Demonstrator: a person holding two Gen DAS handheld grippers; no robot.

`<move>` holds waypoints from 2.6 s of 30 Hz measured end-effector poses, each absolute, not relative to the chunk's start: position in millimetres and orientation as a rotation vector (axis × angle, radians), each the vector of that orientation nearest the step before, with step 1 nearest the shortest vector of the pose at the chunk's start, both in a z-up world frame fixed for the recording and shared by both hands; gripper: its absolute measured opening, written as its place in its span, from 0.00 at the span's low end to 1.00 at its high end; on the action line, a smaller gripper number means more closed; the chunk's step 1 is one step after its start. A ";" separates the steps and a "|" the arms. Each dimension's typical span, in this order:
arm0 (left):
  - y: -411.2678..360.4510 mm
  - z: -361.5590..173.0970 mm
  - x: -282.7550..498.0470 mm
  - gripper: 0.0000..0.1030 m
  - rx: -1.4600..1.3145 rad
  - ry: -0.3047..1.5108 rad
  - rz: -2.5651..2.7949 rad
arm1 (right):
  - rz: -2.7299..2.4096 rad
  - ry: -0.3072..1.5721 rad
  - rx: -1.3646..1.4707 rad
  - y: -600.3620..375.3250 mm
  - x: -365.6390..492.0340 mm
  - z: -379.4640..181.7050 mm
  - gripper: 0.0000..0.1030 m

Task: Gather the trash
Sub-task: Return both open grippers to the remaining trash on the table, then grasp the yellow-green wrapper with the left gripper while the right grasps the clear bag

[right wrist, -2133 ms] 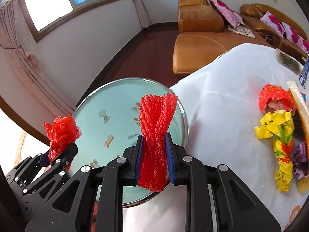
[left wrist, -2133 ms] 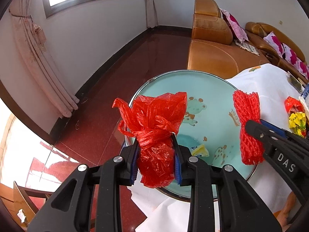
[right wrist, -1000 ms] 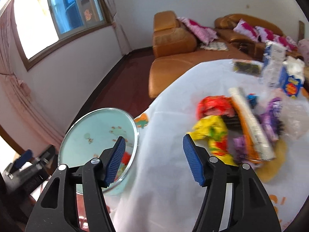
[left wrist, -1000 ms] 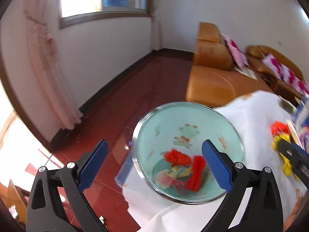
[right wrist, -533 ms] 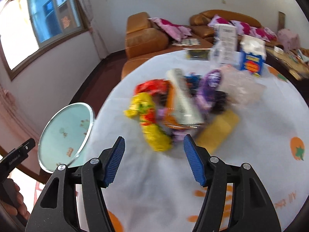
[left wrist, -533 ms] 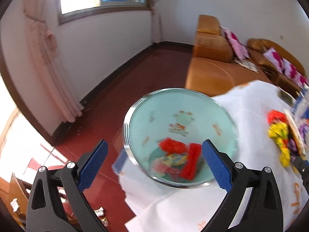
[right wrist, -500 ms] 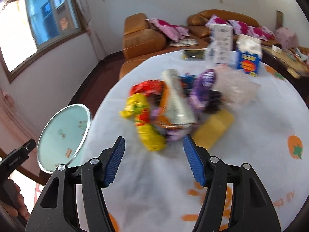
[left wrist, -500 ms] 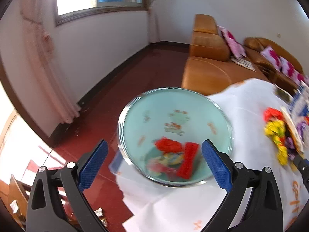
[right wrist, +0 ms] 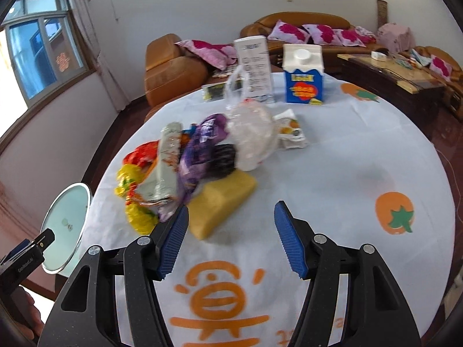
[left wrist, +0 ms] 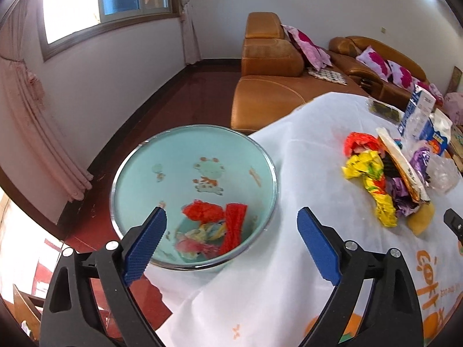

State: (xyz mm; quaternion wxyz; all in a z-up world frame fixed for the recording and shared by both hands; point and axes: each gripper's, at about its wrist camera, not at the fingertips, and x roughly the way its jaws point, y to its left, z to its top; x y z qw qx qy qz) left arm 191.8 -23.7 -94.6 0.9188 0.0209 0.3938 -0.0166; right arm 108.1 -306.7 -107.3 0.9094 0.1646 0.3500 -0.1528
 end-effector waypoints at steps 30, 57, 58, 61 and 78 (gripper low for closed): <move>-167.3 -131.6 236.1 0.55 0.000 0.928 -0.297 | -0.395 0.740 0.444 -370.5 85.8 -121.0 0.57; -74.1 -77.6 210.4 0.24 -0.003 0.773 -0.300 | -0.288 0.700 0.429 -378.7 173.7 -85.7 0.60; -71.1 -75.6 209.6 0.24 -0.004 0.767 -0.295 | -0.292 0.723 0.430 -379.5 179.0 -91.5 0.60; -65.7 -70.8 206.8 0.24 0.011 0.749 -0.280 | -0.314 0.803 0.465 -385.5 190.4 -115.6 0.55; -35.5 -67.3 198.3 0.24 -0.043 0.727 -0.236 | -0.390 0.536 0.363 -343.4 113.7 -51.9 0.13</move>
